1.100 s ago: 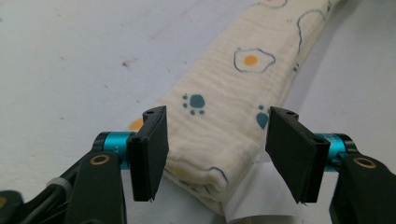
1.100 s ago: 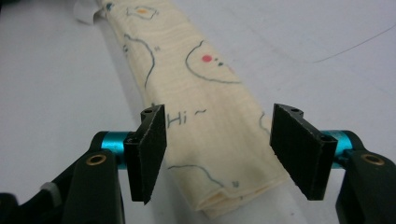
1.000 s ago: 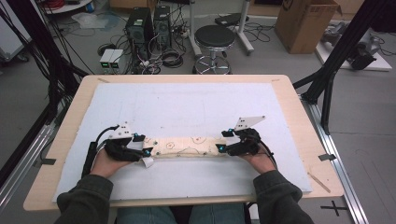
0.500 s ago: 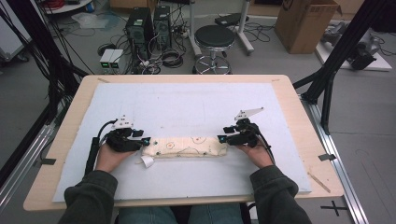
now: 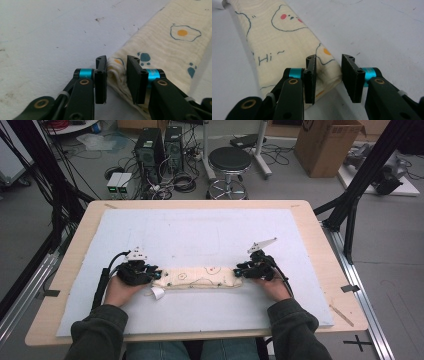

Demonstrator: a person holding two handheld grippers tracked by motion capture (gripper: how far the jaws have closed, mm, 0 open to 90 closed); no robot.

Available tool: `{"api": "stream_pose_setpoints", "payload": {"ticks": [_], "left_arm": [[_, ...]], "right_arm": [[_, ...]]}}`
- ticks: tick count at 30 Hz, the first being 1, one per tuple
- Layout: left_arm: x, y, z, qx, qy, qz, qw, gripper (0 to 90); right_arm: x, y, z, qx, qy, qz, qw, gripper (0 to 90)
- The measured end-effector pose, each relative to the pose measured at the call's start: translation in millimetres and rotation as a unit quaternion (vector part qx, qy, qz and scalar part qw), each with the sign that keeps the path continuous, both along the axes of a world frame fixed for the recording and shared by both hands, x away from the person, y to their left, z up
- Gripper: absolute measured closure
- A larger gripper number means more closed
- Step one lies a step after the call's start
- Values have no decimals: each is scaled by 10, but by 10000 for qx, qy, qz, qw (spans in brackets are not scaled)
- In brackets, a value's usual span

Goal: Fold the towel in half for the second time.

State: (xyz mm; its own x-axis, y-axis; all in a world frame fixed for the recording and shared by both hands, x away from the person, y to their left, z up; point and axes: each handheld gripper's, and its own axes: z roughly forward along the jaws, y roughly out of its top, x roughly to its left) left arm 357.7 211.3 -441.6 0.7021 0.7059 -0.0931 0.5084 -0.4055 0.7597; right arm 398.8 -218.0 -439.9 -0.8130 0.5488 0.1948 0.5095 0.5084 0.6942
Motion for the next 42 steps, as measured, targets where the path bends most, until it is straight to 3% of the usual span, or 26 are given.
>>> {"api": "stream_pose_setpoints", "payload": {"ticks": [2, 9, 16, 25, 35, 39, 42], "left_arm": [[-3, 6, 1, -46, 52, 15, 10000, 715], [-40, -6, -2, -37, -38, 36, 10000, 776], [-57, -7, 22, -11, -79, 53, 10000, 810], [-16, 1, 124, -7, -332, 217, 9992, 819], [247, 32, 194, -83, -502, 625, 9967, 818], [343, 59, 143, -84, -377, 746, 9965, 817], [404, 47, 131, -96, -417, 811, 9958, 816]], "right_arm": [[0, -3, -5, 12, -8, 1, 10000, 665], [-23, 7, -6, 42, 53, 72, 10000, 763], [-27, 15, 14, 21, -73, 172, 9998, 790], [13, 32, 145, -25, -185, 157, 9997, 795], [302, 136, 220, -172, -306, -128, 9993, 794], [441, 167, 199, -155, -333, -255, 9990, 794], [530, 199, 182, -226, -329, -307, 9987, 793]]}}
